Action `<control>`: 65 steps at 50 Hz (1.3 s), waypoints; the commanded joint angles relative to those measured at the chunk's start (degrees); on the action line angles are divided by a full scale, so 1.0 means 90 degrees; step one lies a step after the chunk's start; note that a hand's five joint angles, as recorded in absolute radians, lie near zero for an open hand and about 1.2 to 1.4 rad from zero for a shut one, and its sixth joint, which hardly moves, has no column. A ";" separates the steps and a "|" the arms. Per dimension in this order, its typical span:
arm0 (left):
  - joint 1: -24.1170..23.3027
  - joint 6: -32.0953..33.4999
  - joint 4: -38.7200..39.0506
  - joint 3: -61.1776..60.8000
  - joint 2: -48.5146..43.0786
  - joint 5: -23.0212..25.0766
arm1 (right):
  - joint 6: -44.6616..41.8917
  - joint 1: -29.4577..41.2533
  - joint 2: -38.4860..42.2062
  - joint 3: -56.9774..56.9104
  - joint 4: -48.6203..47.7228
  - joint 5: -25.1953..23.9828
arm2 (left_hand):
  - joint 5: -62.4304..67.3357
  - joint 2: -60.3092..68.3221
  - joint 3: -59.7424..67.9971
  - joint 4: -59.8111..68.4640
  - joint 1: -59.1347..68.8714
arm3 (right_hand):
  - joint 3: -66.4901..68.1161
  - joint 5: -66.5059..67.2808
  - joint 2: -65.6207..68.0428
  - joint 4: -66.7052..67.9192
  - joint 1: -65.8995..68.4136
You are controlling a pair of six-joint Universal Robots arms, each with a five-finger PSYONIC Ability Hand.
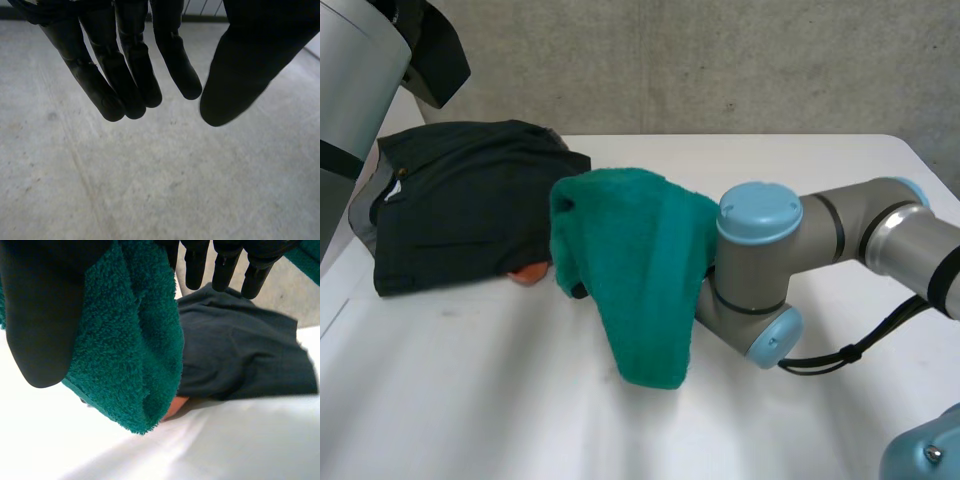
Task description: Fold the laundry.
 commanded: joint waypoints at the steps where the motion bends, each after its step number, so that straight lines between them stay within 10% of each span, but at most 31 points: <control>1: 0.0321 0.0360 -0.1015 0.0553 -0.0458 -0.0411 | -0.2760 -0.0084 -0.0445 -0.0471 0.1320 0.0379 | -0.0846 -0.0814 -0.0849 -0.0852 -0.0764 | -0.0151 -0.0249 -0.0153 -0.0122 -0.0180; 11: 0.0586 0.0995 -0.1954 0.0623 -0.2041 -0.0188 | -0.5756 -0.0113 -0.0837 -0.0600 0.2545 0.1015 | -0.4477 -0.4444 -0.4479 -0.4482 -0.4395 | -0.0151 -0.0249 -0.0153 -0.0122 -0.0180; 23: 0.0420 0.1493 -0.1399 -0.0061 -0.3242 -0.0080 | -0.6156 -0.0172 -0.1013 0.0016 0.2477 0.1356 | -0.3862 -0.3829 -0.3864 -0.3867 -0.3780 | -0.0151 -0.0249 -0.0153 -0.0122 -0.0180; 33: 0.0849 0.1357 -0.0910 -0.0305 -0.2560 -0.0520 | -0.9134 -0.0699 -0.1891 0.0064 0.2380 0.2919 | -0.3843 -0.3810 -0.3845 -0.3848 -0.3761 | -0.0151 -0.0249 -0.0153 -0.0122 -0.0180; 42: 0.1093 0.1678 -0.1992 -0.1037 -0.2062 -0.0236 | -0.8424 -0.1070 -0.2770 0.0952 0.3423 0.2188 | -0.3881 -0.3848 -0.3883 -0.3886 -0.3799 | -0.0151 -0.0249 -0.0153 -0.0122 -0.0180; 54: 0.1338 0.1943 -0.2835 -0.2599 -0.2051 -0.0744 | -0.6041 -0.1090 -0.2986 0.2739 0.4158 -0.0341 | -0.3805 -0.3773 -0.3808 -0.3811 -0.3723 | 0.0316 0.0218 0.0313 0.0345 0.0287; 65: 0.0957 0.1767 -0.2453 -0.2689 -0.2657 -0.0959 | -0.5424 -0.0533 -0.2478 0.3716 0.2351 0.0126 | -0.3788 -0.3755 -0.3790 -0.3793 -0.3705 | 0.1306 0.1208 0.1303 0.1335 0.1277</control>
